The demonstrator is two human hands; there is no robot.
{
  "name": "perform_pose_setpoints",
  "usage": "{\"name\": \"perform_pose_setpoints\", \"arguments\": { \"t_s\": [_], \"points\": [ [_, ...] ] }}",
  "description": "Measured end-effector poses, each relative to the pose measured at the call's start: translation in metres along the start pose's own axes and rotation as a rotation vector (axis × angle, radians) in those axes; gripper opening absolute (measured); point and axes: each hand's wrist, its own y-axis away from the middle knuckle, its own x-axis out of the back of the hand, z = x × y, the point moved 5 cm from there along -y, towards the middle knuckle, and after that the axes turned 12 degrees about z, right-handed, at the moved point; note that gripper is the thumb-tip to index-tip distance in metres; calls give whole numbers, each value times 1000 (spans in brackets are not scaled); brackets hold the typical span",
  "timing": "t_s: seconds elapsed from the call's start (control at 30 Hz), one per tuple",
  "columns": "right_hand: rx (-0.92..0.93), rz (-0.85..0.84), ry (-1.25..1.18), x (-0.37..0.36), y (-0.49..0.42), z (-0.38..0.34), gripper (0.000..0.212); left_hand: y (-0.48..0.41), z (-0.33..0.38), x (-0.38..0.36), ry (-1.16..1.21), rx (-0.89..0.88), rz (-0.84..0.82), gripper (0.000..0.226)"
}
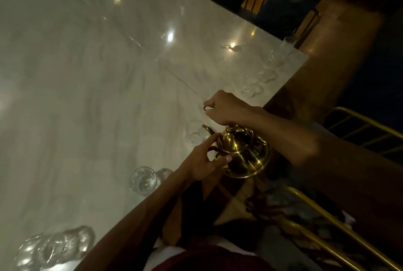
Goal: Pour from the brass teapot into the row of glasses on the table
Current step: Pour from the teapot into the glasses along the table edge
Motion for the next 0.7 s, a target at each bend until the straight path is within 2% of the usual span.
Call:
{"name": "perform_pose_setpoints", "arguments": {
  "t_s": [0.2, 0.4, 0.7],
  "points": [
    [30, -41, 21, -7, -16, -2, 41, -3, 1, 3, 38, 17, 8, 70],
    [33, -60, 28, -13, -23, 1, 42, -5, -3, 1, 36, 32, -4, 74],
    [26, -73, 82, -17, -28, 4, 40, -6, 0, -3, 70, 6, -12, 68]
  ]
}}
